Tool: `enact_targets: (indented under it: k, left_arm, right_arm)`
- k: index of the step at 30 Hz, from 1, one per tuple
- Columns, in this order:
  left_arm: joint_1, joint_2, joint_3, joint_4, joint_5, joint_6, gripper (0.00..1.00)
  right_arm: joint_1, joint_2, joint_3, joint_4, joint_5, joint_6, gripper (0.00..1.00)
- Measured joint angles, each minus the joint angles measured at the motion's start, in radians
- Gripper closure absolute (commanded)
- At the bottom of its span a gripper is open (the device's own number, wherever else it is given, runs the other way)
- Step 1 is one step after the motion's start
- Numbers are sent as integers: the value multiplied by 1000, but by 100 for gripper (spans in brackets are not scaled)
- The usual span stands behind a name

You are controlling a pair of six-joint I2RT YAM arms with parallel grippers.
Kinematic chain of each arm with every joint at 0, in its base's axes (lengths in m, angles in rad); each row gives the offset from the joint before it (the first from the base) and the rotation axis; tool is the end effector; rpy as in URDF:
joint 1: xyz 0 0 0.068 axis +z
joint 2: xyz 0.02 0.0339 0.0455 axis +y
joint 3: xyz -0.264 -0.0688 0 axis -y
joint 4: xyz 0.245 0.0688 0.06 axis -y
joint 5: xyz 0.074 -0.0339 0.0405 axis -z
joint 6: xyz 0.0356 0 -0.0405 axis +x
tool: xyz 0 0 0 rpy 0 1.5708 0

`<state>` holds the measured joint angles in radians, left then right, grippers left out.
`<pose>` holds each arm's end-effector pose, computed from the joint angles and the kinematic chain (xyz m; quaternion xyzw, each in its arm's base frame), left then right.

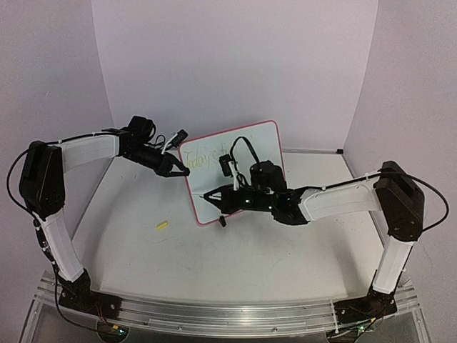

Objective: Write a sentence on the whiteboard

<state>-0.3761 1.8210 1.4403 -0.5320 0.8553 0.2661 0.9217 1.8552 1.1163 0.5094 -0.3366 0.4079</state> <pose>0.3572 -0.1699 0.2569 0.3989 0.7748 -0.4081 0.2720 0.2447 0.3420 0.2218 -0.2969 0.7206 0.4813 0.4013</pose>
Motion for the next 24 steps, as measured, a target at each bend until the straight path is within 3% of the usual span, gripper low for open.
enact_targets:
  k: [24]
  left_arm:
    - [-8,0,6,-2,-15,1,100]
  right_arm:
    - [-118,127,87,80,-144,74,100]
